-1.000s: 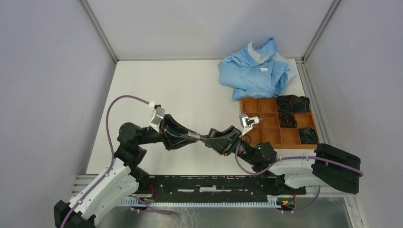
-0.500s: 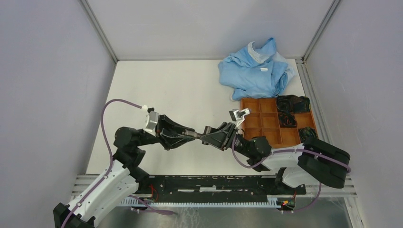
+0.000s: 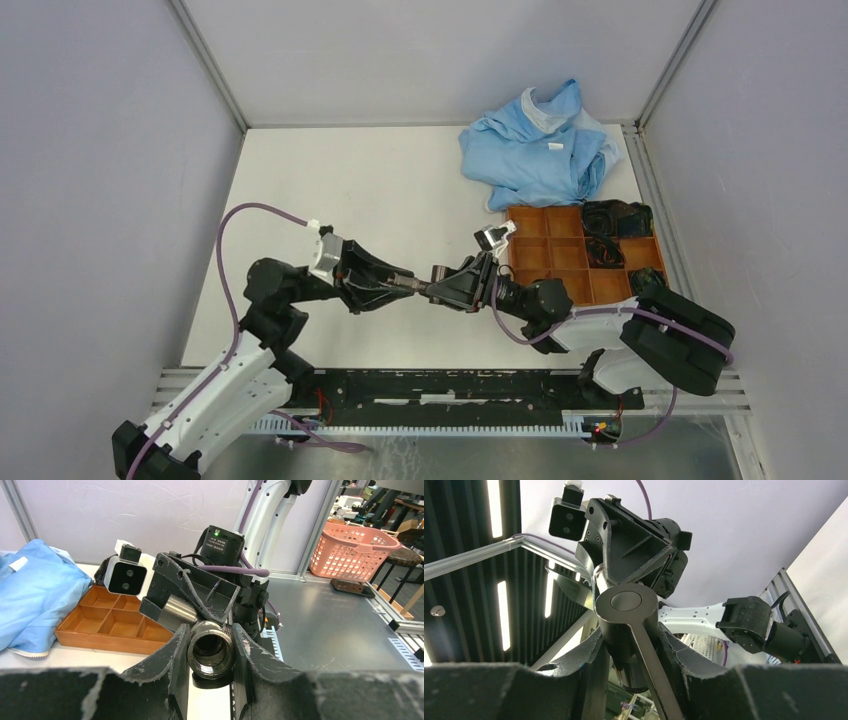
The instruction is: Install the water faucets
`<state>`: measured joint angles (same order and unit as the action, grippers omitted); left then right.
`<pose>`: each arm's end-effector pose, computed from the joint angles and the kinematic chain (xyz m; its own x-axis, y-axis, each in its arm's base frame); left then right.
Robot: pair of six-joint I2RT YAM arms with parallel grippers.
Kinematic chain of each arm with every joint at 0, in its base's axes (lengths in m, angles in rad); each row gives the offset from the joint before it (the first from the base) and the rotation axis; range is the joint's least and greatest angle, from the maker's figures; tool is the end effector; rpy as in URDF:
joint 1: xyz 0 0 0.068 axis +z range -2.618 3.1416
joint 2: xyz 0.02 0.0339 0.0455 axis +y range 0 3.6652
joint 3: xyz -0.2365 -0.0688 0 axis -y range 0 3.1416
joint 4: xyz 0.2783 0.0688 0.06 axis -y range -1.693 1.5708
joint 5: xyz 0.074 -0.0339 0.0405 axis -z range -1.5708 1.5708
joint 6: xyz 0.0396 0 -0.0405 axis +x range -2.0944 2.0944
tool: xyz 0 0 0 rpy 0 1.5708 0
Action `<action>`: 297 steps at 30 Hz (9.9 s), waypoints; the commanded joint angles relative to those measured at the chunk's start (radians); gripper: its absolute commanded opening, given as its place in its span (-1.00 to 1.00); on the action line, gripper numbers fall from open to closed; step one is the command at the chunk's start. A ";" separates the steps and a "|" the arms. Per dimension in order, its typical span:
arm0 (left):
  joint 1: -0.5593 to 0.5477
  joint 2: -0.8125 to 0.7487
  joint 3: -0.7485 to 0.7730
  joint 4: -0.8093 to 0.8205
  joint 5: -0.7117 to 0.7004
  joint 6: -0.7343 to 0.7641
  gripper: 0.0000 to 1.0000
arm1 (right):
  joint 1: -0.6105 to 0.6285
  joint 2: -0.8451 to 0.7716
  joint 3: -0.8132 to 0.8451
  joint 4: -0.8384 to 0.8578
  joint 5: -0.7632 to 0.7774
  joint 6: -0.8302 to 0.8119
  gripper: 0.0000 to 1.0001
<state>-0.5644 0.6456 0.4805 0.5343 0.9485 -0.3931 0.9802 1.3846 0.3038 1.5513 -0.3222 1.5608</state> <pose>0.1569 -0.1374 0.3043 -0.0830 -0.2117 -0.9738 0.9962 0.0066 -0.0864 0.1341 0.2226 0.1792 -0.9425 0.2975 -0.1525 -0.2619 -0.3736 0.8899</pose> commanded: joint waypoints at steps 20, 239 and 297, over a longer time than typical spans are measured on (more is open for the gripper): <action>0.021 0.170 -0.179 0.276 -0.118 -0.297 -0.96 | -0.046 0.063 0.002 0.140 -0.199 0.351 -1.00; 0.342 0.219 0.033 -0.425 -0.303 -0.988 -0.95 | 0.302 -0.647 0.158 -1.320 0.779 -2.030 0.94; 0.342 0.130 -0.100 -0.163 -0.228 -0.977 -0.95 | 0.179 -0.078 0.215 -0.378 0.399 -1.212 -0.88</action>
<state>-0.2180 0.7895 0.3931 0.2417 0.6575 -1.3304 1.2243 1.3304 0.5289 0.9714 0.2375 -0.0986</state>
